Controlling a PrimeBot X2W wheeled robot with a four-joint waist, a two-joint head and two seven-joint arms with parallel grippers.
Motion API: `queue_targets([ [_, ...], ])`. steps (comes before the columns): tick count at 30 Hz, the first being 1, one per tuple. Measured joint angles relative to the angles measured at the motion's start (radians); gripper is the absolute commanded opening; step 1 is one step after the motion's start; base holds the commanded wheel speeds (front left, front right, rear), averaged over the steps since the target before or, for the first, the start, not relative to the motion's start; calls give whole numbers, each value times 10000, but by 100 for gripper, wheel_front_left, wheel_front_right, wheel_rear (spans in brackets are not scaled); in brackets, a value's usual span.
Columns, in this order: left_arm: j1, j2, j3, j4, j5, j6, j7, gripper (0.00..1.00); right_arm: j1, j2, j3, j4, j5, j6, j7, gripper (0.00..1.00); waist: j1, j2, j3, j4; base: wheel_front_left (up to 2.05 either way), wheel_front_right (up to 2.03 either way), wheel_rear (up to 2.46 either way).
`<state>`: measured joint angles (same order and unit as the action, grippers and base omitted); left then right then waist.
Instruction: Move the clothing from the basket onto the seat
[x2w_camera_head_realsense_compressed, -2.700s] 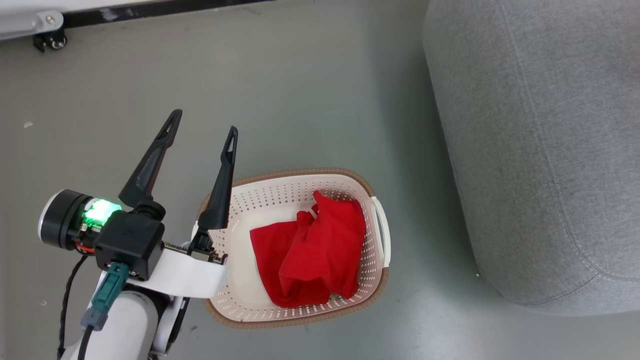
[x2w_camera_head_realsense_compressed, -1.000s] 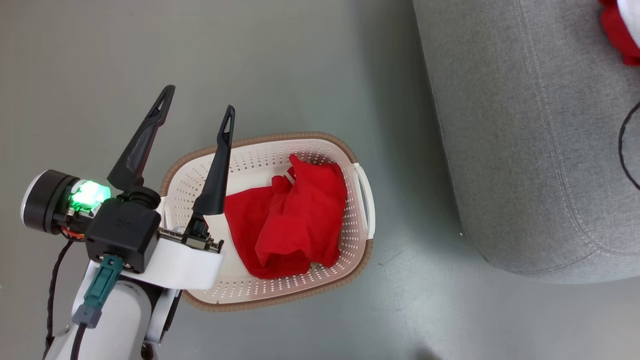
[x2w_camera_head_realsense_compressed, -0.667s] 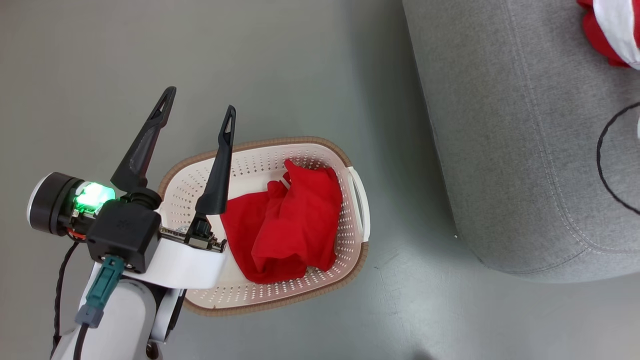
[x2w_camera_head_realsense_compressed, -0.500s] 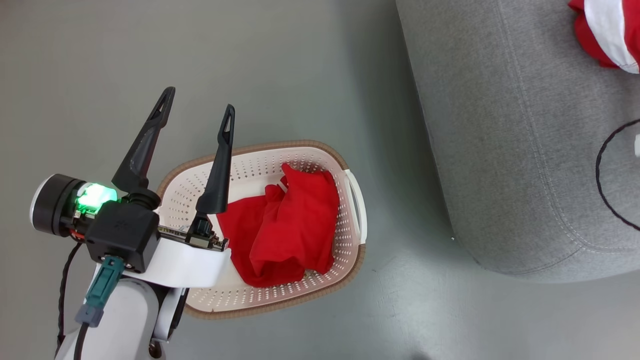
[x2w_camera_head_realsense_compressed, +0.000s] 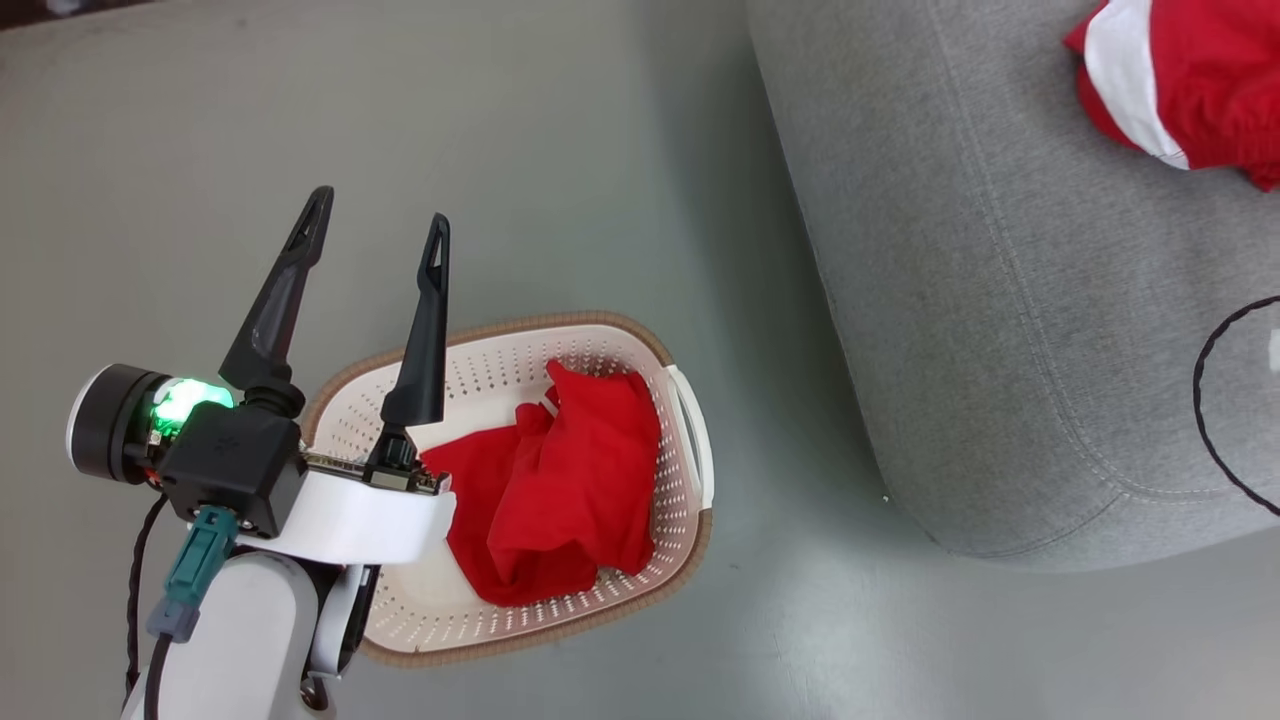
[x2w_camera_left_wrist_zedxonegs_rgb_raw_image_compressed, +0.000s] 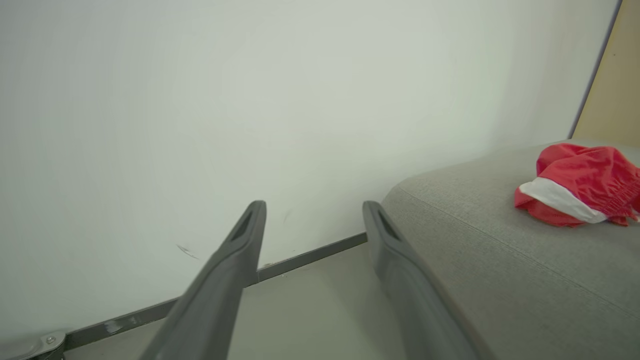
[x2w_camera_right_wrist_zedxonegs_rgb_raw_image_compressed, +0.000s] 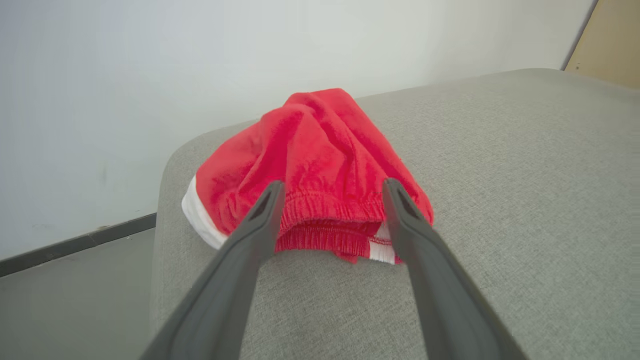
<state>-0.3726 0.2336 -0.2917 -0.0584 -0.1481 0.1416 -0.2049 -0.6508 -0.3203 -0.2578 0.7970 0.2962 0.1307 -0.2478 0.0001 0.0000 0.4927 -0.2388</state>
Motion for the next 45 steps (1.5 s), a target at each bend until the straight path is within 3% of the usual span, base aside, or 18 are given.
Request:
queue_targets([
  [10,356,-217,334,472,-236,272,-259,100,548,134,-61,-1471,207,0,-2,100,0,0,-658,43,0,0,0],
  [23,1281,-523,627,955,-614,527,-418,100,803,591,1511,-3156,-59,0,-15,100,0,0,-1663,609,0,0,0],
  [36,1898,-765,522,1243,-646,596,-422,100,1438,625,2895,-3779,-345,0,-15,100,0,0,-2646,1326,0,0,0],
  [45,2409,-846,234,1563,-593,514,-422,100,2407,1011,3070,-4111,-349,0,-13,100,0,0,-3364,1772,0,0,0],
])
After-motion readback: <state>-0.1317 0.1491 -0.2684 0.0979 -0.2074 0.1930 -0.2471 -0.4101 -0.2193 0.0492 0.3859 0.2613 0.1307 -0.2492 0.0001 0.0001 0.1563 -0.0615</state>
